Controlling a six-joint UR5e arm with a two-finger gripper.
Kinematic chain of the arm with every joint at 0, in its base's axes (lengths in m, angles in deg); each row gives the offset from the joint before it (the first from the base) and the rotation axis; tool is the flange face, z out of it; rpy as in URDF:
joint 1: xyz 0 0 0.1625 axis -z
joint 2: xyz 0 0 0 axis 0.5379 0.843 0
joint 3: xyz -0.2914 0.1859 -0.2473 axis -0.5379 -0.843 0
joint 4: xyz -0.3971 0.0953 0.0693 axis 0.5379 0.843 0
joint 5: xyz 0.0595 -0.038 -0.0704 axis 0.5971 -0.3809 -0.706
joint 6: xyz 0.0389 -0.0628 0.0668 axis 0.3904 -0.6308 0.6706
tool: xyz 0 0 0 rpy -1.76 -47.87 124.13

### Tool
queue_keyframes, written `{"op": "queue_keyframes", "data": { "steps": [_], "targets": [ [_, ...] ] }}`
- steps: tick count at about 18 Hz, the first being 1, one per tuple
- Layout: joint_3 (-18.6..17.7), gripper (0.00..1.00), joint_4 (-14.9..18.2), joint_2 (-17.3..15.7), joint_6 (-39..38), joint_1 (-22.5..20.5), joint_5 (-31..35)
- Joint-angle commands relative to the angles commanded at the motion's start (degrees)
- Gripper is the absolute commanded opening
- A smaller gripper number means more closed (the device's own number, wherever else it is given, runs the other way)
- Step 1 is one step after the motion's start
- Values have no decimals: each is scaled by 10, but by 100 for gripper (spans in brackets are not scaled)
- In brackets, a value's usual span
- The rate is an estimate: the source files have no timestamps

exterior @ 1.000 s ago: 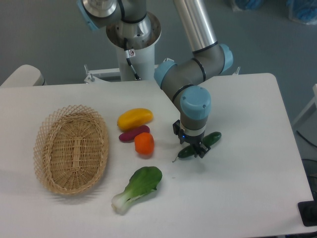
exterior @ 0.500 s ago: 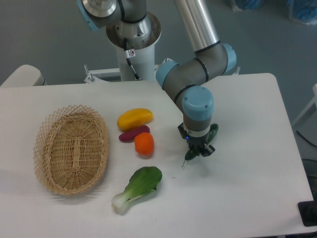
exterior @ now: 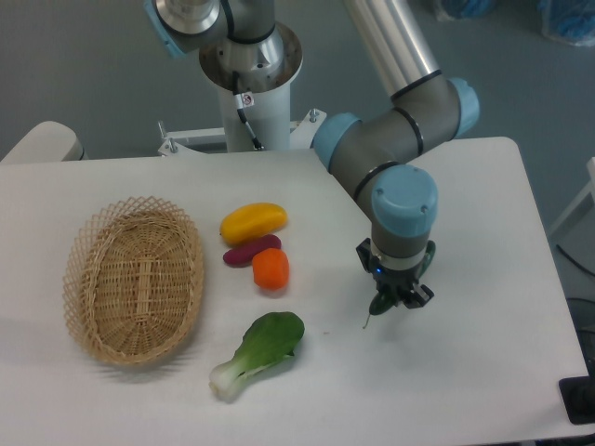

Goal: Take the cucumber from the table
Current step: 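Lift the gripped cucumber up off the table, then raise and move the gripper holding the cucumber away from the vegetables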

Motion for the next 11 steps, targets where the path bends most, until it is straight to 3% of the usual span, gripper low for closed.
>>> {"op": "queue_keyframes", "data": {
  "steps": [4,11],
  "targets": [
    [58,35,54,23,0,0,0],
    [88,34,75,32,13,-2,-11]
  ]
}}
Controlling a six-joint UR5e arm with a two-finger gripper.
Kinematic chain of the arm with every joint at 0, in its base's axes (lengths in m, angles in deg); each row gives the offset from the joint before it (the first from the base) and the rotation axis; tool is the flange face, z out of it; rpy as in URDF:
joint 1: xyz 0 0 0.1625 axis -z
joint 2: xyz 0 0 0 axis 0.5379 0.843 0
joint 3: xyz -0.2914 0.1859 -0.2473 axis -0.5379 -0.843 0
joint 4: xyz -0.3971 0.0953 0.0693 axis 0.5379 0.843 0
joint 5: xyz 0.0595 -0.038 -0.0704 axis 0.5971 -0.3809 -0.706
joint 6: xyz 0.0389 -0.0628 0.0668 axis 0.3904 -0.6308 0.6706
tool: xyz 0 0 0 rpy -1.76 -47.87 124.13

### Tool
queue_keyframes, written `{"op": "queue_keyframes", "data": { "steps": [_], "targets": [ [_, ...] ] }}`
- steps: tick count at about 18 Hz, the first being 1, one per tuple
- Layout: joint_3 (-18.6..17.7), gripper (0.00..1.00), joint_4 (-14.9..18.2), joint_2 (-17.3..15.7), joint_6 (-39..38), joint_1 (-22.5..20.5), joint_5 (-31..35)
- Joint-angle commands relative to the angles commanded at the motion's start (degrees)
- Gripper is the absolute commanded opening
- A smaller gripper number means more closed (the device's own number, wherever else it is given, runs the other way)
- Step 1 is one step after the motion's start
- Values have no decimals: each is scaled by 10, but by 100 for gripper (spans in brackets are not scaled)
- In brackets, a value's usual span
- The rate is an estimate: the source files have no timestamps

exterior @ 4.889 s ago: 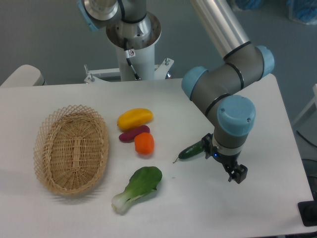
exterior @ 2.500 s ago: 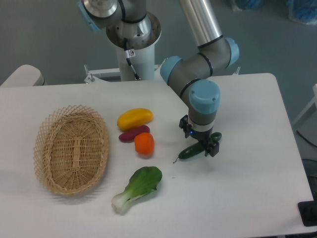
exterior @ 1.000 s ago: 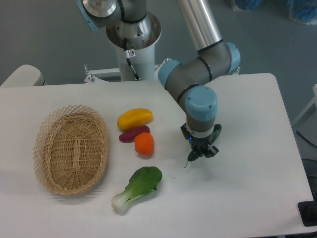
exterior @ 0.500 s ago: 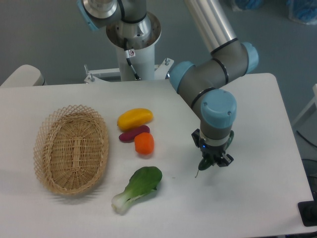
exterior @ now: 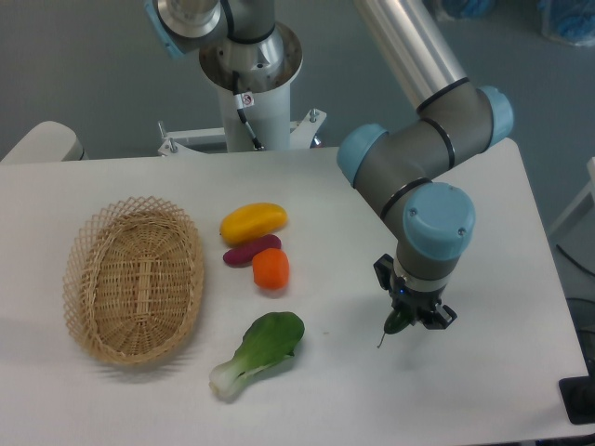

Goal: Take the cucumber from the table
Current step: 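Raise and move the gripper holding the cucumber away from the vegetables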

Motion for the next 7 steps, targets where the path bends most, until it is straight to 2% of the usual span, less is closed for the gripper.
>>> {"op": "queue_keyframes", "data": {
  "steps": [7],
  "targets": [
    [4,34,4,0,26,-2,5]
  ]
}}
